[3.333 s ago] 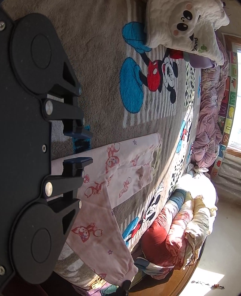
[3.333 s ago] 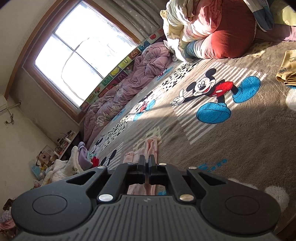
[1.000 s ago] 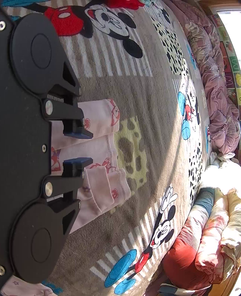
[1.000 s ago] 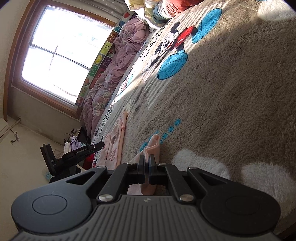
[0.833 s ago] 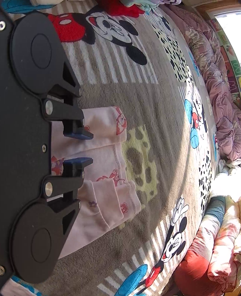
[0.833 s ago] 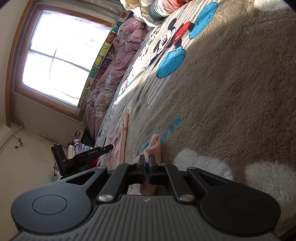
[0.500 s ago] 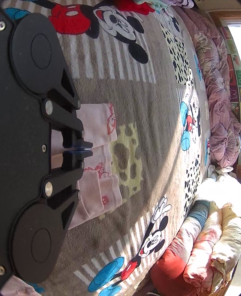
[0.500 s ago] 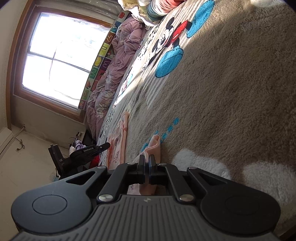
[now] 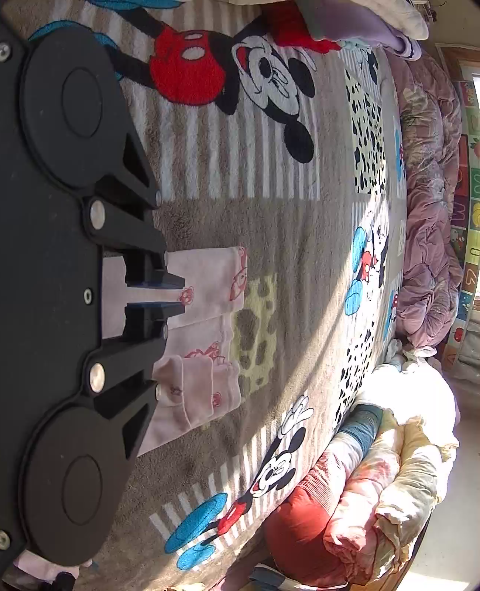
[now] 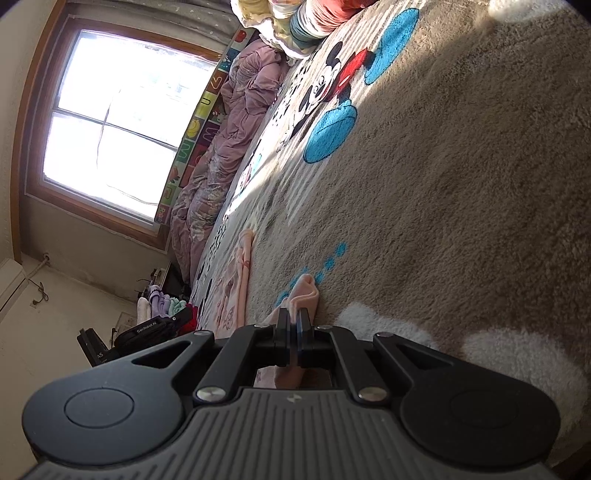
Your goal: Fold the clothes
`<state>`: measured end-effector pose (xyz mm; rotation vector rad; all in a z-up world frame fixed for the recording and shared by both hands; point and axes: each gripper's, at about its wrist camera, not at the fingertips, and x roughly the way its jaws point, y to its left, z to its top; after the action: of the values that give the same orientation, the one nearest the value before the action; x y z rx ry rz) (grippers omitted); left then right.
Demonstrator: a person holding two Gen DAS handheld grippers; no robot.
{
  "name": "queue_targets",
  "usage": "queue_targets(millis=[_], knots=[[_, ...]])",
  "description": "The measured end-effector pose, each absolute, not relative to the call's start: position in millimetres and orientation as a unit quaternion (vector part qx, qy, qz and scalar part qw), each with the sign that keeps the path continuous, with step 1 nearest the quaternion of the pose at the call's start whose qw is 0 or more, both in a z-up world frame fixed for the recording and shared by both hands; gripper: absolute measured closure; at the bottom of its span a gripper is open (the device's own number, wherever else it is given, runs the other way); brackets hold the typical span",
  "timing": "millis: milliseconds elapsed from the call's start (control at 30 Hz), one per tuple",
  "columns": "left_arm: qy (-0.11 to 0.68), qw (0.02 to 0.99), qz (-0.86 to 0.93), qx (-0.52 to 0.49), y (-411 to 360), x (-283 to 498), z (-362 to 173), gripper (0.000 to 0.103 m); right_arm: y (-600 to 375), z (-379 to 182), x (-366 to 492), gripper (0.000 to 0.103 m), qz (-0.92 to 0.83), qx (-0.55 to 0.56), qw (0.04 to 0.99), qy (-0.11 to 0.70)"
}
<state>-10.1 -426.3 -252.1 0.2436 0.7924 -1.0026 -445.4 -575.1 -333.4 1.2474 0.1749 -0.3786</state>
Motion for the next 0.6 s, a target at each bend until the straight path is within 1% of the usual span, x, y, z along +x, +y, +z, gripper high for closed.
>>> queue_targets(millis=[67,133,233,333,367,400,467,500,600], knots=[[0.369,0.794,-0.465,0.130,-426,-13,-265,0.099,-576,-333,-445,0.097,-0.180,0.579,0.791,0.079],[0.357,0.802,-0.464,0.114,-414,-20,-254,0.098,-576,-333,-447,0.095,-0.185,0.580,0.790,0.076],[0.337,0.804,-0.485,0.065,-373,-40,-234,0.095,-578,-333,-455,0.094,-0.197,0.589,0.782,0.062],[0.329,0.810,-0.484,0.040,-321,-66,-227,0.095,-578,-334,-460,0.093,-0.206,0.593,0.777,0.056],[0.330,0.811,-0.482,0.030,-301,-75,-227,0.095,-577,-334,-460,0.090,-0.204,0.591,0.778,0.057],[0.332,0.812,-0.480,0.023,-286,-83,-228,0.095,-576,-333,-460,0.081,-0.202,0.589,0.780,0.059],[0.336,0.813,-0.476,0.012,-258,-97,-230,0.095,-570,-332,-460,0.071,-0.196,0.586,0.784,0.060],[0.338,0.812,-0.475,0.013,-249,-102,-230,0.095,-567,-331,-461,0.068,-0.195,0.583,0.786,0.061],[0.332,0.811,-0.482,0.017,-234,-114,-228,0.095,-561,-331,-465,0.063,-0.195,0.588,0.783,0.061]])
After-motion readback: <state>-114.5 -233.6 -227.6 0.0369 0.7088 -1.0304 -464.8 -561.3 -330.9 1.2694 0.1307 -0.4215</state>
